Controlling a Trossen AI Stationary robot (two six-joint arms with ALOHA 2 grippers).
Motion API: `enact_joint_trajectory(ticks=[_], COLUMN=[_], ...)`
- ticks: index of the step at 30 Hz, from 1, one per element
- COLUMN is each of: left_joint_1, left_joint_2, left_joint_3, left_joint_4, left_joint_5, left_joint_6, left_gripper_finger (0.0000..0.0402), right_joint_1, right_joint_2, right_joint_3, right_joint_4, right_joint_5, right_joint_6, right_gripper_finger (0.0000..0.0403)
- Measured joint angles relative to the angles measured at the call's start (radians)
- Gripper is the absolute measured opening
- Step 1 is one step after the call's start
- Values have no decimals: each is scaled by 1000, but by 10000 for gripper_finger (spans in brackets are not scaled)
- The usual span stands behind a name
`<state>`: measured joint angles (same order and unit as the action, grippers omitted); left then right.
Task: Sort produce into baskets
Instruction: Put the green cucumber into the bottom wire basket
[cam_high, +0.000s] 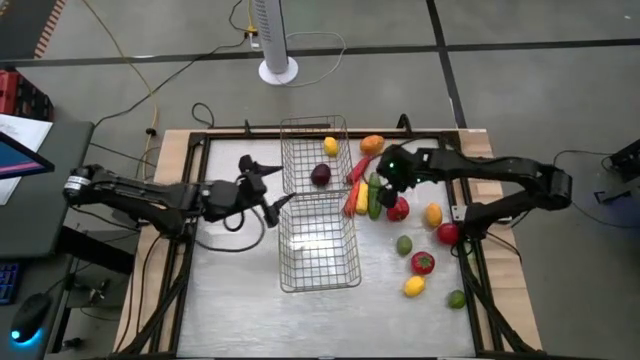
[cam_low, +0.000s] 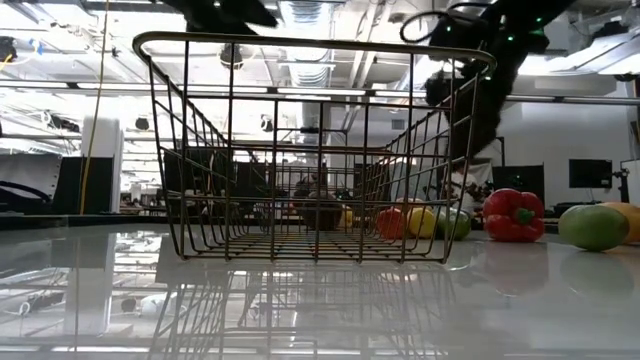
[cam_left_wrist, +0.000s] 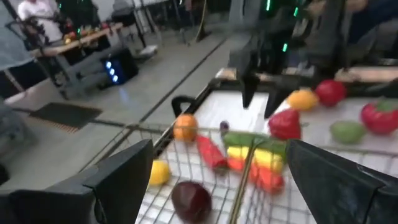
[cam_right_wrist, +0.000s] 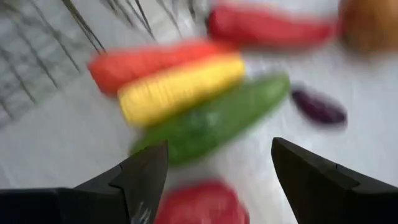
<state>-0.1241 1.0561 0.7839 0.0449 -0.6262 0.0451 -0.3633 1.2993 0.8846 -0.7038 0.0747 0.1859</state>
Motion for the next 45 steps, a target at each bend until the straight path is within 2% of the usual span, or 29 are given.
enact_joint_trajectory(ticks=[4,9,13,17,21,24,28,32,38,42,45], left_joint_1=[-29,-53,-73,-76,-75,-76,-76,-84,-125,-139,-139], left_joint_2=[-69,-107,-108,-91,-81,-84,-98,-116,-134,-135,-135], left_joint_3=[-2,-2,-2,-13,-64,-76,-76,-75,-75,-75,-75], left_joint_4=[-46,-63,-89,-79,34,57,48,5,-36,-37,-43], left_joint_5=[-4,-15,-13,48,142,150,149,150,149,138,116], left_joint_6=[-6,-49,-69,-97,-70,-54,-60,-106,-150,-151,-147], left_gripper_finger=[351,351,351,351,351,351,351,351,351,351,351], right_joint_1=[36,20,-1,14,21,13,7,6,-47,-80,-85], right_joint_2=[18,23,78,184,268,298,303,298,305,269,229], right_joint_3=[4,5,5,5,7,10,9,8,9,5,1], right_joint_4=[-27,94,112,129,147,147,147,129,95,89,80], right_joint_5=[33,59,62,57,36,26,16,11,-6,-59,-69], right_joint_6=[35,110,169,184,183,168,147,127,60,17,11], right_gripper_finger=[311,311,311,311,311,311,308,289,277,268,246])
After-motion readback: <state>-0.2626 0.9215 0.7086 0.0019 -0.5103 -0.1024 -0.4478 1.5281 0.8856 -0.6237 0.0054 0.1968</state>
